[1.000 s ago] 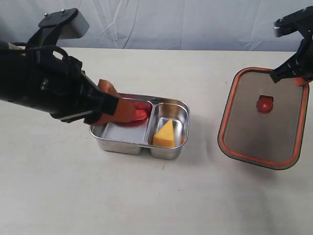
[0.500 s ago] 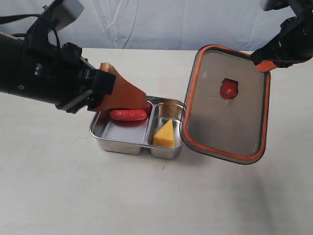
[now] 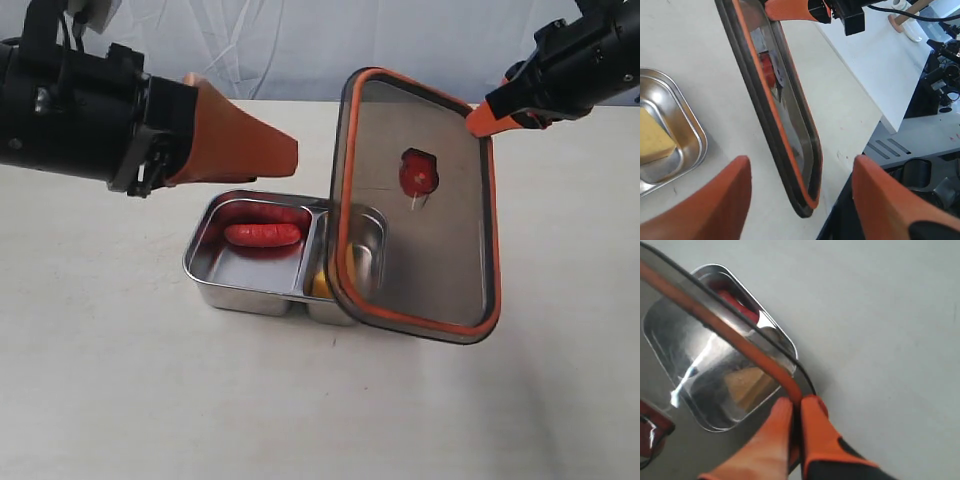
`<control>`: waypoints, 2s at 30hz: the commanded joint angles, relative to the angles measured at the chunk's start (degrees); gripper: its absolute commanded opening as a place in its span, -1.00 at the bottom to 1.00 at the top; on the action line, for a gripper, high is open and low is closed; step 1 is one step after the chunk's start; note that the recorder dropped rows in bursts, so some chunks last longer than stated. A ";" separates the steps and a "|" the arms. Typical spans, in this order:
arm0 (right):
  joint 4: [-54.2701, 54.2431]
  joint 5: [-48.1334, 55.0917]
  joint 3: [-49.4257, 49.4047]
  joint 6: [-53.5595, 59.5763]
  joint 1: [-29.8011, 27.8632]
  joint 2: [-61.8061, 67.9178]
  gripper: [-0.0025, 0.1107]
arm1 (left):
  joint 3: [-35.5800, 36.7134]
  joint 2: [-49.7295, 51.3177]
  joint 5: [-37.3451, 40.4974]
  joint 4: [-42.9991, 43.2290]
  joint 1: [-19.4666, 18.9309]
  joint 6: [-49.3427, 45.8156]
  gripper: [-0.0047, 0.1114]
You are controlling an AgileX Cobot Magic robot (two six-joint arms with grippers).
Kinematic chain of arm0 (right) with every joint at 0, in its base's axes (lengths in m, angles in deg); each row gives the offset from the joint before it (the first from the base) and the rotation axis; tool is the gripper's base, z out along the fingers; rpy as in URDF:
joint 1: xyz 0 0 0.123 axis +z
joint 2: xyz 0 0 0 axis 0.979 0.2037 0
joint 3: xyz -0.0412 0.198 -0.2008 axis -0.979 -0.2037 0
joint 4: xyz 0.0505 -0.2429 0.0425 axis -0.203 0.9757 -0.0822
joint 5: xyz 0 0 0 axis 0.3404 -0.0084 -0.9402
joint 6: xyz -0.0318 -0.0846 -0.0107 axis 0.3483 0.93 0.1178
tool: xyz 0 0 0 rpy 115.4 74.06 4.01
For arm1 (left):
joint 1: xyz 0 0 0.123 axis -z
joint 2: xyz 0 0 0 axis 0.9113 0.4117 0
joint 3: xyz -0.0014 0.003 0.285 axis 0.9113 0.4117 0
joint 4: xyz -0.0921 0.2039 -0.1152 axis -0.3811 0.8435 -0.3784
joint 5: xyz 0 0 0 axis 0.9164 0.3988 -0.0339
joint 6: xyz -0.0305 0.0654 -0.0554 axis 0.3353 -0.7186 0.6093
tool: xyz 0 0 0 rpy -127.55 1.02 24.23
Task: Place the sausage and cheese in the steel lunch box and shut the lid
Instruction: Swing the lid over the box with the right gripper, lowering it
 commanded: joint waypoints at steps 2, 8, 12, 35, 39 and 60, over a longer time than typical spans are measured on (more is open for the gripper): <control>-7.32 1.37 -0.33 3.88 -0.26 -0.47 -0.97 | 0.01 -0.41 0.47 -1.32 -0.19 -1.67 0.07; -9.71 2.58 -0.33 5.08 -0.26 -0.47 -0.97 | 0.01 -0.41 0.47 -2.53 -0.19 -3.49 0.07; -10.22 3.56 -0.33 5.08 -0.26 -0.47 -0.97 | 0.01 -0.41 0.47 -3.04 -0.19 -3.78 0.07; -13.25 -1.76 -0.33 6.65 8.77 -0.47 -0.97 | 0.01 -0.41 0.75 -6.29 -0.19 -6.39 0.07; -13.54 -1.38 -0.33 6.65 9.47 -0.47 -0.97 | 0.01 -0.41 0.47 -6.19 -0.19 -6.39 0.07; -15.13 -0.10 -0.33 6.65 10.03 -0.58 -0.97 | 0.01 -0.41 -8.71 -1.15 -0.19 -6.39 -0.92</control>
